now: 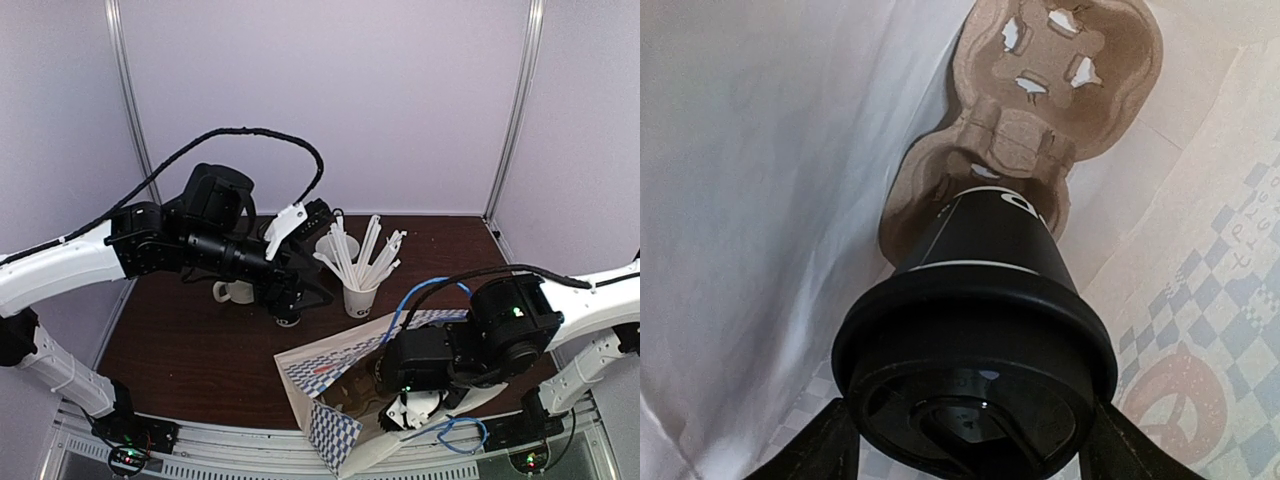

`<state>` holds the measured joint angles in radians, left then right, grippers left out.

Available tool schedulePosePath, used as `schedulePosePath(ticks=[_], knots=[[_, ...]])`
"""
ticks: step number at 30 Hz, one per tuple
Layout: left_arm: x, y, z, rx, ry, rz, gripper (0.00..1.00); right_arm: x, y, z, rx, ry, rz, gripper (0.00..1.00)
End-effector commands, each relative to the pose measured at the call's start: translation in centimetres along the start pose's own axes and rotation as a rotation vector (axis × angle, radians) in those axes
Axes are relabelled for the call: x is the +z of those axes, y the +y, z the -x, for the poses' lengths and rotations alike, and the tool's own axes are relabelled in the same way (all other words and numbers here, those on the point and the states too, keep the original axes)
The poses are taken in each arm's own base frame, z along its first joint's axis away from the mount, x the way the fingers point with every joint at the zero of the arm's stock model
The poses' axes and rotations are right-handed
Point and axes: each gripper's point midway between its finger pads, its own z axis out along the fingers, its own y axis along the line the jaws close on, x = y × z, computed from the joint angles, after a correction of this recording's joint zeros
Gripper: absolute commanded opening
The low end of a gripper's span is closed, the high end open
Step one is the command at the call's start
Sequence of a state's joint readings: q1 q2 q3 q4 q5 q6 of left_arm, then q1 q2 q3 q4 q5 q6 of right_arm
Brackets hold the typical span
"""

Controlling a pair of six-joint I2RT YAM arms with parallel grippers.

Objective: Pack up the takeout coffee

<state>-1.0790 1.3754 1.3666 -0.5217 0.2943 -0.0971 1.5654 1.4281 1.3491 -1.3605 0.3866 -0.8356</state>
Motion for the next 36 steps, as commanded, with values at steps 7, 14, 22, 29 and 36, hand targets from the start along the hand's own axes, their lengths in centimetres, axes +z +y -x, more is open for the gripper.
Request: schedulePosePath(ticks=[7, 14, 22, 29, 36], knots=[[1.0, 0.7, 0.0, 0.014, 0.002, 0.015, 0.76, 0.3, -0.5, -0.7, 0.029, -0.008, -0.079, 0.43], [1.3, 1.1, -0.2, 0.006, 0.011, 0.014, 0.75, 1.2, -1.2, -1.2, 0.069, -0.002, -0.085, 0.42], [1.3, 1.3, -0.5, 0.001, 0.02, 0.021, 0.75, 1.8, -0.3, -0.6, 0.055, -0.033, -0.023, 0.42], [1.2, 1.4, -0.7, 0.001, 0.024, 0.026, 0.75, 2.3, 1.0, -0.4, 0.031, -0.042, 0.041, 0.43], [1.3, 1.5, -1.0, 0.0, 0.032, 0.026, 0.75, 3.2, -0.2, -0.9, 0.081, -0.019, 0.04, 0.43]])
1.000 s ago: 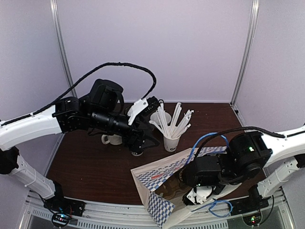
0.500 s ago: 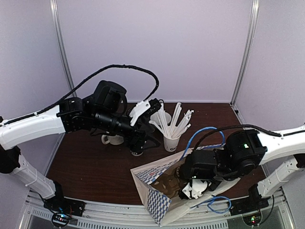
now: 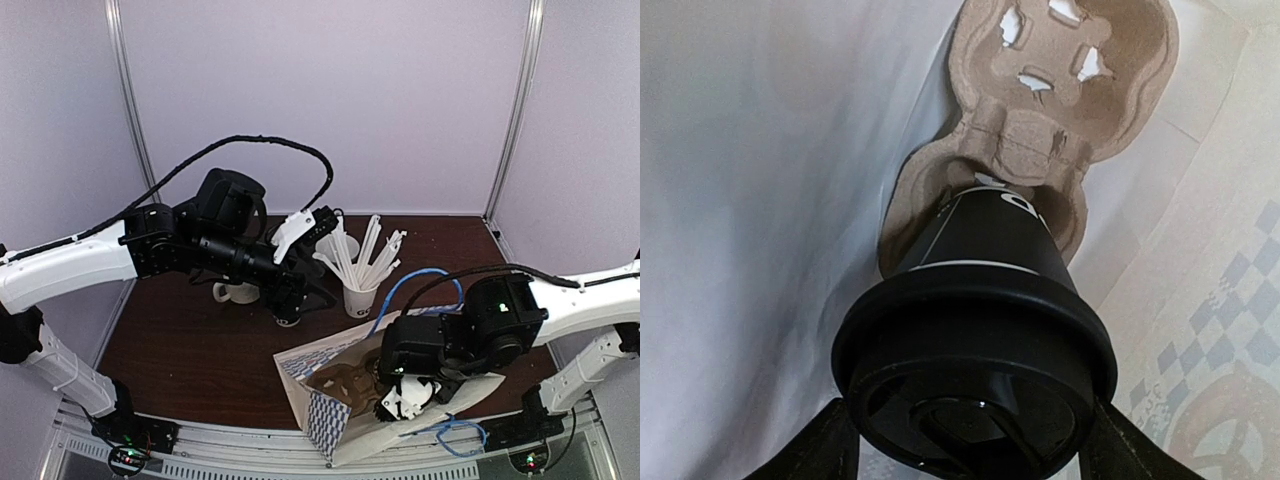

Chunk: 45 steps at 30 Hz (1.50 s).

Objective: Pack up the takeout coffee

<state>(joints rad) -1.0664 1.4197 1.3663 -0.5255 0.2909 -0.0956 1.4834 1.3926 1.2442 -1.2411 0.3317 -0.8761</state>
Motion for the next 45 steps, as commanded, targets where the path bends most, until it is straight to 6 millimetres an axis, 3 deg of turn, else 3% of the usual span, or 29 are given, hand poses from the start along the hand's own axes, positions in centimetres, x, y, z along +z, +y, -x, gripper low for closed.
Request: schedulePosePath(ticks=[1, 6, 15, 21, 25, 33, 42, 45], knots=[[-0.2, 0.4, 0.2, 0.019, -0.015, 0.014, 0.75, 0.8, -0.8, -0.6, 0.04, 0.02, 0.022, 0.43], [-0.1, 0.5, 0.1, 0.02, -0.012, 0.016, 0.75, 1.6, -1.4, -1.4, 0.087, 0.03, 0.059, 0.43], [-0.4, 1.2, -0.2, 0.0, -0.01, 0.033, 0.75, 1.9, -1.4, -0.9, 0.183, -0.059, 0.23, 0.42], [-3.0, 5.3, 0.4, -0.094, -0.044, 0.183, 0.75, 1.9, -1.4, -0.5, 0.265, -0.126, 0.403, 0.42], [-5.0, 6.8, 0.7, -0.11, -0.069, 0.25, 0.76, 2.0, -1.8, -0.5, 0.334, -0.161, 0.475, 0.42], [-5.8, 7.4, 0.8, -0.124, -0.069, 0.279, 0.76, 4.4, -2.8, -1.7, 0.456, -0.198, 0.522, 0.41], [-7.0, 6.7, 2.7, -0.107, -0.078, 0.258, 0.76, 8.4, -0.9, -2.2, 0.448, -0.119, 0.521, 0.39], [-7.4, 6.8, 2.8, -0.1, -0.073, 0.272, 0.76, 8.7, -0.9, -2.2, 0.46, -0.113, 0.515, 0.38]])
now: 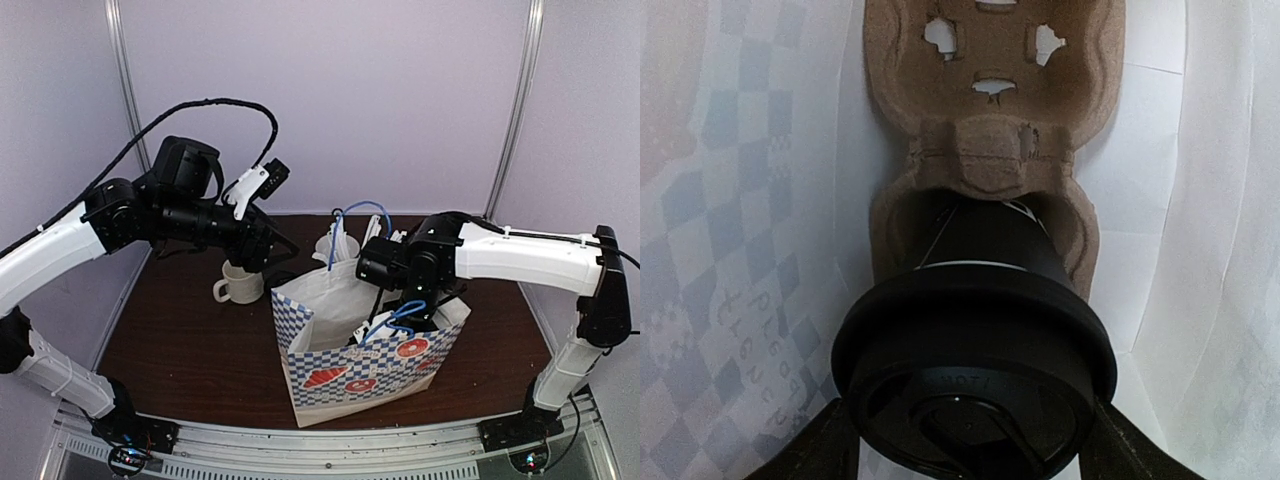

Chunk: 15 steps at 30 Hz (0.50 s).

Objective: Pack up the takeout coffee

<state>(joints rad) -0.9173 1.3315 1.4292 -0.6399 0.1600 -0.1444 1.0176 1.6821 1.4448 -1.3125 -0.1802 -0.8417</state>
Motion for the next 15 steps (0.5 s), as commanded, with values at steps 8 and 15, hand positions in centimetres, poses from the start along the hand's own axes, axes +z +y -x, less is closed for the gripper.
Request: schedulePosePath(ticks=[8, 15], knots=[[-1.0, 0.7, 1.1, 0.035, 0.003, 0.046, 0.76, 1.4, 0.0, -0.9, 0.011, 0.05, 0.002, 0.44], [-1.5, 2.6, 0.9, 0.041, 0.026, 0.111, 0.79, -3.5, 0.6, 0.5, -0.007, -0.016, -0.014, 0.72]])
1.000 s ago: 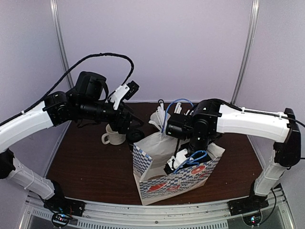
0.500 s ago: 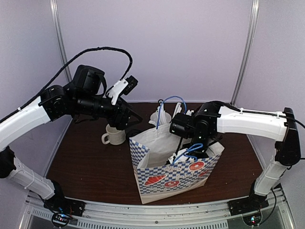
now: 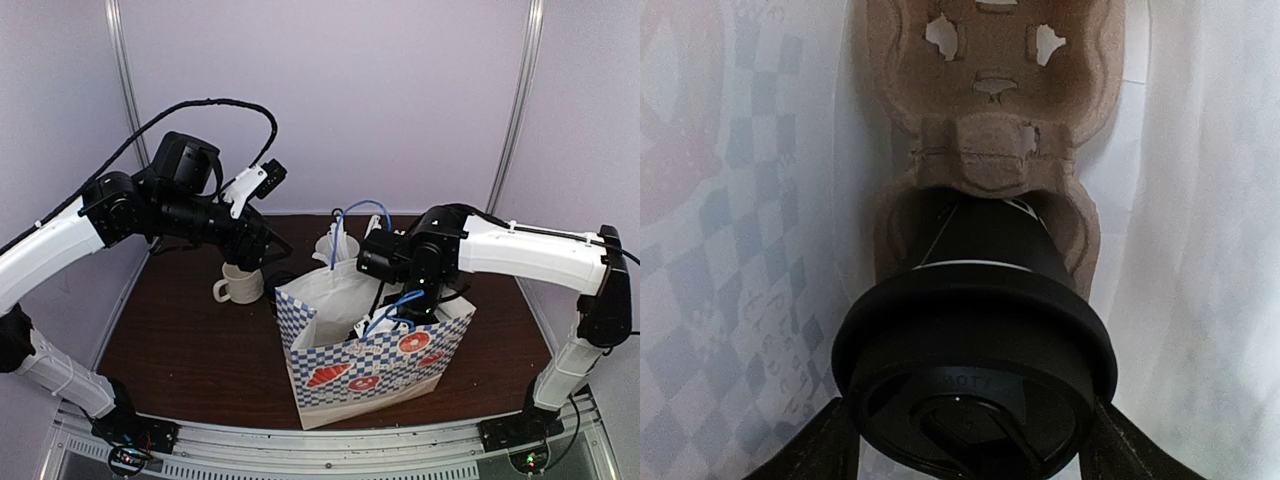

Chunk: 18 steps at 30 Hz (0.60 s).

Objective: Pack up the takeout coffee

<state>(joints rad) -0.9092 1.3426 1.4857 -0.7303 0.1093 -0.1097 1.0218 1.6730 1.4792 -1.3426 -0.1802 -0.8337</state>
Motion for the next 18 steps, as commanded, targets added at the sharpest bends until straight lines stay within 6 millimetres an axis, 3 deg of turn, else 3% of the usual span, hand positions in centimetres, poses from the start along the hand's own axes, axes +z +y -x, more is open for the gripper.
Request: schedulePosePath(ticks=[1, 7, 12, 18], knots=[[-0.7, 1.8, 1.0, 0.014, -0.017, 0.06, 0.79, -3.1, 0.5, 0.5, -0.013, -0.015, -0.012, 0.76], [-0.4, 3.9, -0.2, -0.02, 0.019, 0.093, 0.8, -5.3, 1.2, 0.9, -0.012, -0.035, -0.014, 0.89], [1.1, 5.6, -2.9, -0.096, 0.088, 0.08, 0.8, -7.0, 1.3, 1.3, -0.004, -0.071, -0.035, 0.94], [2.3, 6.2, -5.1, -0.129, 0.15, 0.068, 0.8, -8.9, 1.0, 1.4, -0.003, -0.103, -0.089, 0.96]])
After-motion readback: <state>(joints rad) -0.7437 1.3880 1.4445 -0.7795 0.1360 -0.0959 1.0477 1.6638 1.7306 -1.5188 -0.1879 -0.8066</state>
